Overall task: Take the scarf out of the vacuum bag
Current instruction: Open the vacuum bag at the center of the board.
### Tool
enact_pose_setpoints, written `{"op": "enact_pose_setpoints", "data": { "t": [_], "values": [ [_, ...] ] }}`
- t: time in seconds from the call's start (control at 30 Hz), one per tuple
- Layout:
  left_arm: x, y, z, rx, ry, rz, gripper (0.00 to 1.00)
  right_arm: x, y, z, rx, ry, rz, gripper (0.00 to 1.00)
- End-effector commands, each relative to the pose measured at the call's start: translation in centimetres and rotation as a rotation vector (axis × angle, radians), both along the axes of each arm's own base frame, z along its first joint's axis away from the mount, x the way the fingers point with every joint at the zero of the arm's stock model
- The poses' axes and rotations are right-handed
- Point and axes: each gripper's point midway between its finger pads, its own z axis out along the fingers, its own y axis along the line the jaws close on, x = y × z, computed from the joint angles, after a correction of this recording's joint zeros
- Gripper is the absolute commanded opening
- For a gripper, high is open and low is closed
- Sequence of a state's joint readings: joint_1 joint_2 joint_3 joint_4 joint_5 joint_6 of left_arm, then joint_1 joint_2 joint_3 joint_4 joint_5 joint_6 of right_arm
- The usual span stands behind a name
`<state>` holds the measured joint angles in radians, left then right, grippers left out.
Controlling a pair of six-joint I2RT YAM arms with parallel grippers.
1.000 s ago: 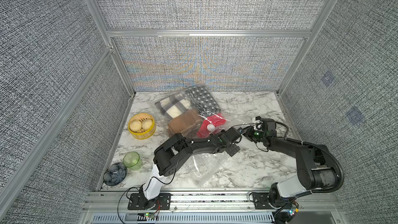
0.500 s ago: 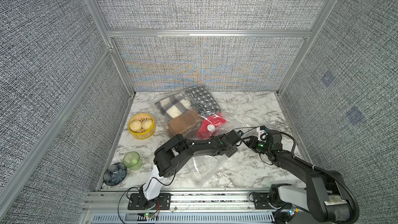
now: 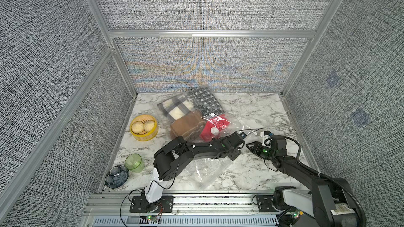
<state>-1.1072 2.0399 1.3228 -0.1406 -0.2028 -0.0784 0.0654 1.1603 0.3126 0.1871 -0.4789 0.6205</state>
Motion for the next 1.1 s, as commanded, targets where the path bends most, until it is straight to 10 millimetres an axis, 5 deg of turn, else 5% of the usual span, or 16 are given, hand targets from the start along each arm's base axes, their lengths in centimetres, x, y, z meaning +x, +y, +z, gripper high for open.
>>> {"op": "enact_pose_setpoints", "data": {
  "t": [0.0,0.1,0.17,0.27,0.33,0.37,0.7,1.07],
  "values": [
    [0.1,0.2,-0.1,0.014,-0.008,0.019,0.8,-0.2,0.0,-0.1,-0.008,0.003,0.008,0.43],
    [0.2,0.5,-0.8,0.058,-0.039,0.049,0.85,-0.3,0.0,-0.2,-0.004,0.001,0.006,0.44],
    [0.0,0.3,-1.7,0.075,-0.029,0.045,0.76,-0.2,0.0,-0.2,0.0,-0.004,0.003,0.43],
    [0.0,0.1,-2.0,0.078,-0.022,0.048,0.49,-0.4,0.3,-0.1,0.018,-0.008,0.012,0.43],
    [0.2,0.1,-1.3,0.066,-0.033,0.055,0.1,-0.5,0.7,0.4,0.039,-0.03,0.032,0.43],
    [0.1,0.0,-0.8,0.055,-0.038,0.055,0.0,-0.7,0.9,0.6,0.047,-0.039,0.041,0.42],
    [0.8,-0.4,7.9,-0.048,-0.092,0.061,0.0,-2.1,7.4,5.9,0.038,-0.239,0.174,0.38],
    [2.5,-1.1,8.5,-0.095,-0.049,0.077,0.0,-0.4,10.3,6.0,0.141,-0.224,0.183,0.3]
  ]
}}
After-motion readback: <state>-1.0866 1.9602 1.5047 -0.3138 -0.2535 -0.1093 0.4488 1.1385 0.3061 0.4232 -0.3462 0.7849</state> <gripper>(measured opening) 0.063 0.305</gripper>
